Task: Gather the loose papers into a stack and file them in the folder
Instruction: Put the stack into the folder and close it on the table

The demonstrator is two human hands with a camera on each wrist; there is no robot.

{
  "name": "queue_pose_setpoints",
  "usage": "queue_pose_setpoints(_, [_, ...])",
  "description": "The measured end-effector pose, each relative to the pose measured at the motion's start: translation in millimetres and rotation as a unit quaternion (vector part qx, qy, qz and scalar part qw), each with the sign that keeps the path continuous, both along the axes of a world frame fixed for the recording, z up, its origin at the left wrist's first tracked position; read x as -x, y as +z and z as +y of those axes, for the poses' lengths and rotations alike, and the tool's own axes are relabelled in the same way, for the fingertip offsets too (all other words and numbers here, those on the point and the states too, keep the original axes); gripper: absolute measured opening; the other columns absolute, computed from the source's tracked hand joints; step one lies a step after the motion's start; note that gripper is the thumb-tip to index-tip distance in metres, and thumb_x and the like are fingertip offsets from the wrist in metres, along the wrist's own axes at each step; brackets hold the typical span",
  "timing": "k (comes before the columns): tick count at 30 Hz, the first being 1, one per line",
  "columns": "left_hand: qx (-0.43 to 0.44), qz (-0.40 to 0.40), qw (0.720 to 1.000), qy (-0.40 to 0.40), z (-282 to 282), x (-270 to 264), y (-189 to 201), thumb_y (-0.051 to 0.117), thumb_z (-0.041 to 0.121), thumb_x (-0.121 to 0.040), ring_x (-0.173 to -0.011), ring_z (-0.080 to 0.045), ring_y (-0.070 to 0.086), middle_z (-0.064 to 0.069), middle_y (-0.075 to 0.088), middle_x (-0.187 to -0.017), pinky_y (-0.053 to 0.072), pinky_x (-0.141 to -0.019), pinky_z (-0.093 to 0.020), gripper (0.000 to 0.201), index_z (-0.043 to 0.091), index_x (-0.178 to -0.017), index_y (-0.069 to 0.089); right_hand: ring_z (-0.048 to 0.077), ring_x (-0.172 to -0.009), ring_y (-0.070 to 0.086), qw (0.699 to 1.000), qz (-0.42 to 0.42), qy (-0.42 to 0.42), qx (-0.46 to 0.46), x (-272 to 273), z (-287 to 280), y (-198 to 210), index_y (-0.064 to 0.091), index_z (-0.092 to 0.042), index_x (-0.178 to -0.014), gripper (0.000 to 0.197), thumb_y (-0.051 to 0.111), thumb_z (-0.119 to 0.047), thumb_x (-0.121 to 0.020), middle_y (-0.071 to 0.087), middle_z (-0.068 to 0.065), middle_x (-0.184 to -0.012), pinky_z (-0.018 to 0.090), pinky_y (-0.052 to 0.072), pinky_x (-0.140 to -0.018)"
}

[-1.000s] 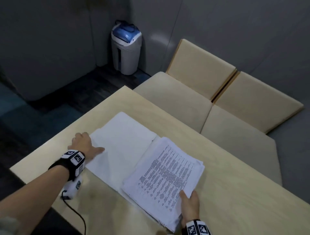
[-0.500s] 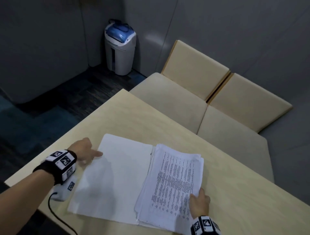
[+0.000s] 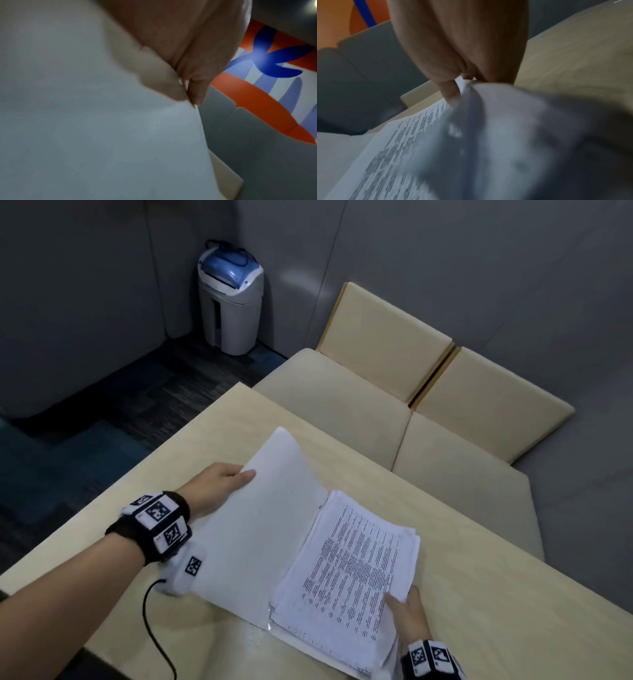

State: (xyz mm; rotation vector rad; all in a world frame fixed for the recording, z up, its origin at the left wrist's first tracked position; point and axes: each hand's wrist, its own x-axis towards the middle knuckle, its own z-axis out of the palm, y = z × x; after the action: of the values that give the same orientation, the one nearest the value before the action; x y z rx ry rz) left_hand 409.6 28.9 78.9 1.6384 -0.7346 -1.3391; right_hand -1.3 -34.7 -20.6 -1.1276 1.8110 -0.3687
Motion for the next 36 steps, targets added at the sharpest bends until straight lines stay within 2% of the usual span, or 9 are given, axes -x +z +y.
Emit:
queue_pose_setpoints(4, [0.044, -0.109, 0.992, -0.037, -13.8, 16.1, 16.2, 0.055, 0.037, -0.097, -0.067, -0.018, 0.071, -0.003, 0.078, -0.077, 0.054, -0.069, -0.031, 0.037, 0.010, -0.082, 0.075, 0.028, -0.101, 0.056, 0.999, 0.008, -0.018, 0.040, 12.0, 3.1, 11.8, 0.051, -0.004, -0.130, 0.038, 0.057, 0.002, -0.093, 0.061, 0.013, -0.114, 0.038, 0.044, -0.094])
queue_pose_setpoints(10, [0.044, -0.403, 0.910, -0.091, -39.5, 69.6, 26.5, 0.050, 0.040, -0.096, -0.050, -0.024, 0.033, -0.003, 0.036, -0.053, 0.025, -0.051, -0.034, 0.049, 0.015, -0.057, 0.036, 0.026, -0.098, 0.056, 0.996, 0.058, -0.040, 0.058, 55.6, 24.7, 29.9, 0.050, -0.009, -0.130, 0.037, 0.055, -0.002, -0.094, 0.061, 0.013, -0.111, 0.040, 0.046, -0.096])
queue_pose_setpoints(12, [0.038, -0.305, 0.943, -0.130, -49.3, 98.5, 35.3, 0.051, 0.038, -0.097, -0.051, -0.022, 0.037, -0.005, 0.042, -0.060, 0.029, -0.051, -0.032, 0.041, 0.014, -0.065, 0.049, 0.026, -0.099, 0.055, 0.996, 0.062, -0.039, 0.054, 71.9, 31.0, 35.4, 0.049, -0.009, -0.131, 0.037, 0.054, -0.002, -0.094, 0.062, 0.013, -0.114, 0.039, 0.047, -0.096])
queue_pose_setpoints(14, [-0.001, -0.038, 0.987, -0.157, -55.3, 131.0, 50.2, 0.047, 0.042, -0.099, -0.052, -0.019, 0.053, -0.008, 0.061, -0.072, 0.044, -0.049, -0.025, 0.031, 0.017, -0.095, 0.065, 0.027, -0.100, 0.054, 0.996, 0.060, -0.052, 0.044, 88.8, 32.2, 36.5, 0.047, -0.008, -0.133, 0.040, 0.054, -0.003, -0.095, 0.059, 0.011, -0.113, 0.039, 0.046, -0.095])
queue_pose_setpoints(17, [-0.052, 0.189, 0.950, -0.244, -56.1, 180.0, 46.9, 0.041, 0.041, -0.102, -0.094, -0.024, 0.074, -0.014, 0.072, -0.121, 0.058, -0.075, -0.028, 0.036, 0.023, -0.128, 0.056, 0.028, -0.100, 0.056, 0.996, 0.019, -0.092, 0.013, 112.1, 35.4, 37.2, 0.047, -0.005, -0.130, 0.037, 0.055, -0.004, -0.094, 0.060, 0.013, -0.113, 0.037, 0.046, -0.091])
queue_pose_setpoints(22, [-0.017, -0.190, 0.903, -0.384, -44.5, 259.9, -19.3, 0.053, 0.031, -0.097, -0.127, -0.020, 0.053, -0.003, 0.055, -0.141, 0.042, -0.105, -0.033, 0.037, 0.029, -0.134, 0.054, 0.031, -0.102, 0.067, 0.984, -0.095, -0.143, -0.046, 141.6, 39.2, 39.2, 0.058, -0.010, -0.122, 0.041, 0.057, -0.041, -0.095, 0.068, 0.014, -0.117, 0.052, 0.052, -0.094])
queue_pose_setpoints(27, [-0.129, -0.364, 0.869, -0.310, -28.0, 318.8, -72.3, 0.070, 0.045, -0.079, -0.121, -0.029, 0.046, -0.009, 0.041, -0.133, 0.049, -0.098, -0.041, 0.072, 0.031, -0.142, 0.037, 0.035, -0.099, 0.071, 0.930, -0.267, -0.219, -0.127, 165.7, 33.7, 31.6, 0.072, -0.013, -0.111, 0.078, 0.044, -0.079, -0.082, 0.077, 0.018, -0.104, 0.046, 0.053, -0.091])
queue_pose_setpoints(31, [-0.188, -0.317, 0.902, -0.224, -30.3, 351.0, -78.7, 0.083, 0.020, -0.068, -0.094, -0.025, 0.055, -0.011, 0.050, -0.125, 0.051, -0.076, -0.030, 0.073, 0.010, -0.126, 0.040, 0.033, -0.102, 0.071, 0.945, -0.259, -0.177, -0.095, 171.3, 31.4, 37.1, 0.063, -0.013, -0.124, 0.054, 0.066, -0.052, -0.086, 0.075, 0.014, -0.114, 0.047, 0.056, -0.087])
queue_pose_setpoints(36, [-0.087, -0.027, 0.989, -0.118, -26.0, 351.5, -63.4, 0.070, -0.007, -0.068, -0.095, -0.029, 0.072, -0.005, 0.076, -0.104, 0.059, -0.086, -0.046, 0.048, 0.019, -0.108, 0.069, 0.027, -0.097, 0.074, 0.970, -0.231, -0.065, 0.034, 193.1, 27.5, 56.7, 0.063, -0.013, -0.121, 0.037, 0.059, 0.006, -0.090, 0.075, 0.011, -0.115, 0.040, 0.058, -0.082])
